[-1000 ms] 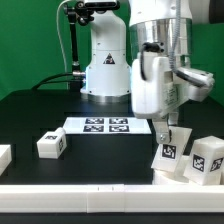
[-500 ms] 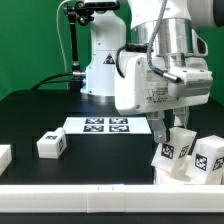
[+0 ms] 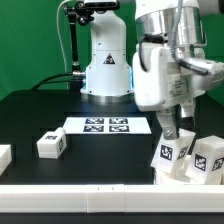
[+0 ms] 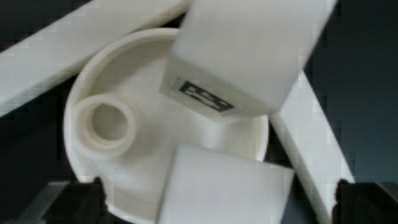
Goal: Assemble stool
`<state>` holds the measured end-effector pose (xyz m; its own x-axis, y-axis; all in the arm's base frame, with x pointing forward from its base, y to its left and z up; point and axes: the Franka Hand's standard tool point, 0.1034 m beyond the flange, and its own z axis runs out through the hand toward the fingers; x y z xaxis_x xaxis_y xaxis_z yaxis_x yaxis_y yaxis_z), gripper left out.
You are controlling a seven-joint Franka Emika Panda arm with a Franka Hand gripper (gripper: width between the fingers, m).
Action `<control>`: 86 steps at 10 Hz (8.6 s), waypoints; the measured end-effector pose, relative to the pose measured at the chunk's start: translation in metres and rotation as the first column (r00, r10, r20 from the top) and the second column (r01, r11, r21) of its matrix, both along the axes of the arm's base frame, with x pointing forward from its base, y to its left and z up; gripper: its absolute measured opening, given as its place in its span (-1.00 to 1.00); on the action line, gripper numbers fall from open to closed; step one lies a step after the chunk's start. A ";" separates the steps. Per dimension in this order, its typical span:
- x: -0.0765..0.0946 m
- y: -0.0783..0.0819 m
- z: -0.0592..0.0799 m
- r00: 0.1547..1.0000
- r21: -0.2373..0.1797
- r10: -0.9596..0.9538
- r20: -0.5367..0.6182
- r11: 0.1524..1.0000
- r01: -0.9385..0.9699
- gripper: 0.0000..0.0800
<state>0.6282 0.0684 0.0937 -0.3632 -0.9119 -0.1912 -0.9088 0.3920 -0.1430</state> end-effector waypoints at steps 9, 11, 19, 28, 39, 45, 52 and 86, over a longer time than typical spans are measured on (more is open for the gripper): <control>-0.001 -0.003 -0.002 0.550 -0.245 0.835 -0.025 0.528 -0.813 0.62; -0.001 -0.005 -0.003 0.385 -0.273 0.921 -0.058 0.356 -0.894 0.62; 0.000 -0.005 -0.003 -0.290 -0.330 0.927 -0.238 -0.358 -0.873 0.62; -0.012 -0.016 -0.013 -0.681 -0.246 0.638 -0.361 -0.769 -0.590 0.62; -0.012 -0.018 -0.016 -0.465 -0.285 0.827 -0.316 -0.551 -0.784 -0.13; -0.013 -0.016 -0.017 0.139 -0.343 0.971 -0.196 0.065 -0.937 -0.13; -0.014 -0.010 -0.015 0.758 -0.265 0.651 -0.039 0.724 -0.636 -0.13; -0.035 -0.064 0.017 0.910 -0.113 0.415 0.017 0.905 -0.411 0.62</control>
Offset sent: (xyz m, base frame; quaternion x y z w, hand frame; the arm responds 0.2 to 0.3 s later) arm 0.0000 0.0000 0.0000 0.0000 0.0000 -0.1296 0.9916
